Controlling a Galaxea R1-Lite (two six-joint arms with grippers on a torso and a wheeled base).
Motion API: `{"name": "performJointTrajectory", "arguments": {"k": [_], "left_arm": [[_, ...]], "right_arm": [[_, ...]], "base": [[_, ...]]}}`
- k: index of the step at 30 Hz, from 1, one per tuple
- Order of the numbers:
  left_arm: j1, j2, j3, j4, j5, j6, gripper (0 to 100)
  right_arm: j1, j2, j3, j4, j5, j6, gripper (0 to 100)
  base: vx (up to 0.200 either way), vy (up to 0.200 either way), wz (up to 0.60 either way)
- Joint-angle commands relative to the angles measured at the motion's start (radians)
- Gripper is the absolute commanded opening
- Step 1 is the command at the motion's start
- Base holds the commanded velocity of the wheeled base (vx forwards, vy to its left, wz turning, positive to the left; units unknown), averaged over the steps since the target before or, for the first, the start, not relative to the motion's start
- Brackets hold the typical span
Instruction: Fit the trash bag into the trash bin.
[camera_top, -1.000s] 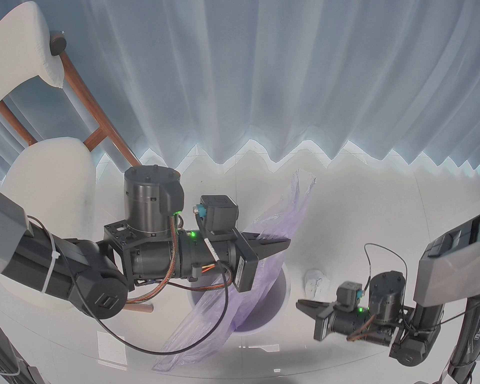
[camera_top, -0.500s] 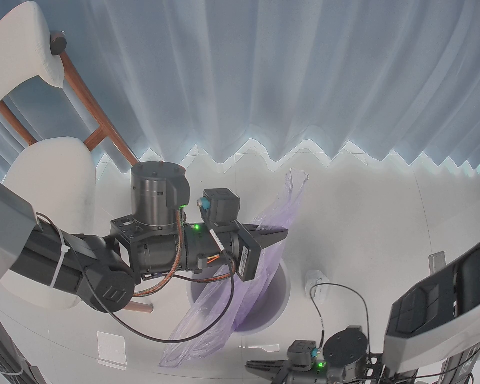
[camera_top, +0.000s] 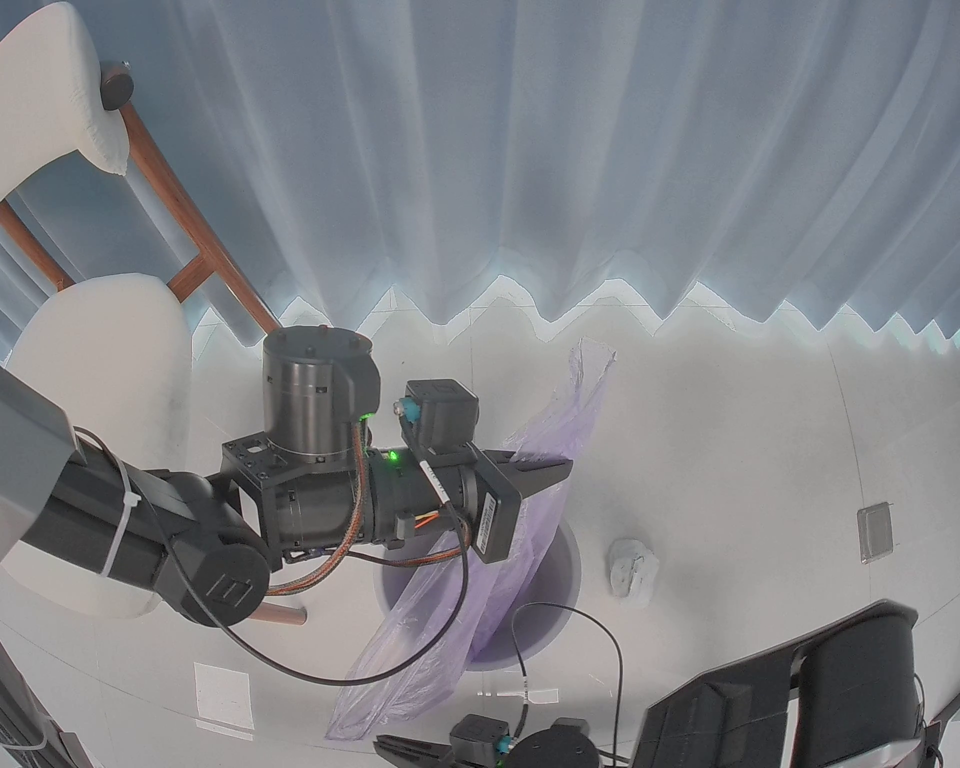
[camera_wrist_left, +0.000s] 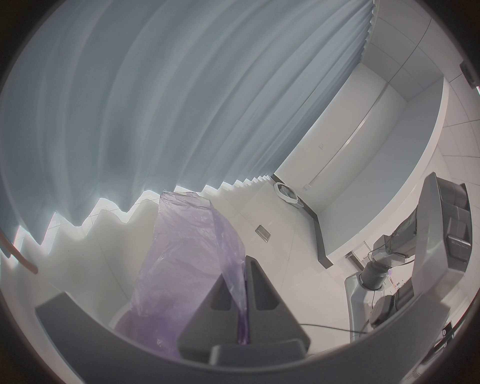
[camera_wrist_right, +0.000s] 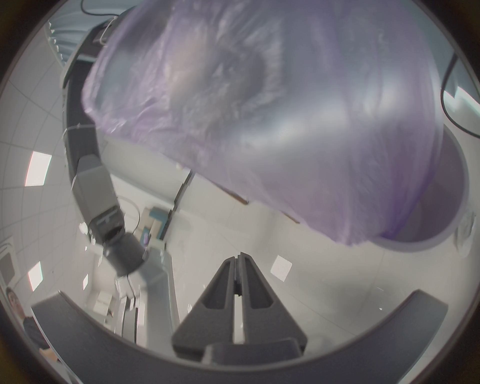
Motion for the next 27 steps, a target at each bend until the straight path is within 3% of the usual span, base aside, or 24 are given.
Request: {"name": "performJointTrajectory", "arguments": {"k": [1,4,7,10,17,27], "left_arm": [[0.000,0.000,-0.001,0.000,0.010,-0.001,0],[-0.002,0.001,-0.004,-0.008,0.013,-0.026,0],[-0.008,0.003,-0.003,-0.026,0.014,-0.037,0],[-0.011,0.004,-0.004,-0.036,0.022,-0.044,0],[-0.017,0.004,0.002,-0.036,0.025,-0.047,0],[-0.034,0.004,0.039,-0.036,0.025,-0.046,0]], "right_arm": [[0.021,0.066,-0.131,-0.019,-0.076,0.057,0],[-0.019,0.065,-0.145,-0.019,-0.152,0.106,0],[-0.054,0.060,-0.146,-0.019,-0.163,0.109,0],[-0.166,0.040,-0.175,-0.019,-0.165,0.103,0],[-0.332,0.022,-0.252,-0.019,-0.165,0.075,0],[-0.352,0.086,-0.315,-0.019,-0.166,0.066,0]], "base": [[0.000,0.000,0.00],[0.000,0.000,0.00],[0.000,0.000,0.00],[0.000,0.000,0.00],[0.000,0.000,0.00],[0.000,0.000,0.00]]}}
